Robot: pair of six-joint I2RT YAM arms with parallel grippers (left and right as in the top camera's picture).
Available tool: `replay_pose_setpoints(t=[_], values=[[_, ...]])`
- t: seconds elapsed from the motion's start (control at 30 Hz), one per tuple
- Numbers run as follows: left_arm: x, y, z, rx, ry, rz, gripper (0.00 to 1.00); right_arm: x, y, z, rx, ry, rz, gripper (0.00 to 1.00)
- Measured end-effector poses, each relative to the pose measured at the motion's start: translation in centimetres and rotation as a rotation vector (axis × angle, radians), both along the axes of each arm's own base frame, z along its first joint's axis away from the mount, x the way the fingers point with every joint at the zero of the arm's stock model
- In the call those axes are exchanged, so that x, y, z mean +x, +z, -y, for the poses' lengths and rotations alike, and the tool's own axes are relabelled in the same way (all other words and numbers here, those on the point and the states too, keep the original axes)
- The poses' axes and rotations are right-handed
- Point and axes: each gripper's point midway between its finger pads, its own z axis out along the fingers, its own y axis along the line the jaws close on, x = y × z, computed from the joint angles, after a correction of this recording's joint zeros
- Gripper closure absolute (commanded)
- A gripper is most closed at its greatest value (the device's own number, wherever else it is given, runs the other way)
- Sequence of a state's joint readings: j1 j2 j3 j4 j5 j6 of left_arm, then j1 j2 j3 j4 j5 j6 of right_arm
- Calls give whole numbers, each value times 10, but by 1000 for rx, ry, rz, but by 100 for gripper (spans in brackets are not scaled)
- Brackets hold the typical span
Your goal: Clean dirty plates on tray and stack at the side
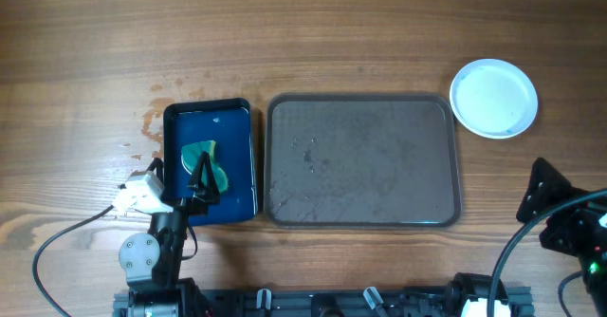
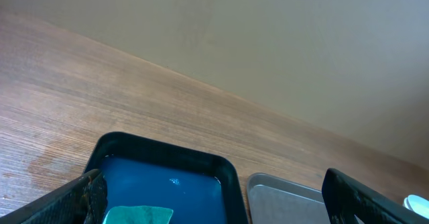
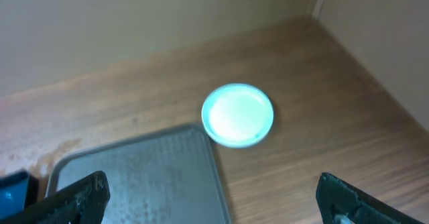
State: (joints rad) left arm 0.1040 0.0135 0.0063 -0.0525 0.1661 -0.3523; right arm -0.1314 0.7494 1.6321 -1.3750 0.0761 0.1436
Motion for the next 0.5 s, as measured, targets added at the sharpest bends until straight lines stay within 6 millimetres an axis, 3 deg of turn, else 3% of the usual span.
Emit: replay_pose_setpoints(t=[0.2,0.3,0.37,0.5], values=[[0,0,0,0,0,0,0,-6,28,0,-26,-4,189,0],[0,0,0,0,0,0,0,-7,29,0,-38,-3,283,0],[0,0,0,0,0,0,0,-1,18,-1,-42,5,334,0],[0,0,0,0,0,0,0,24,-24,-12,-29,84,408,0]])
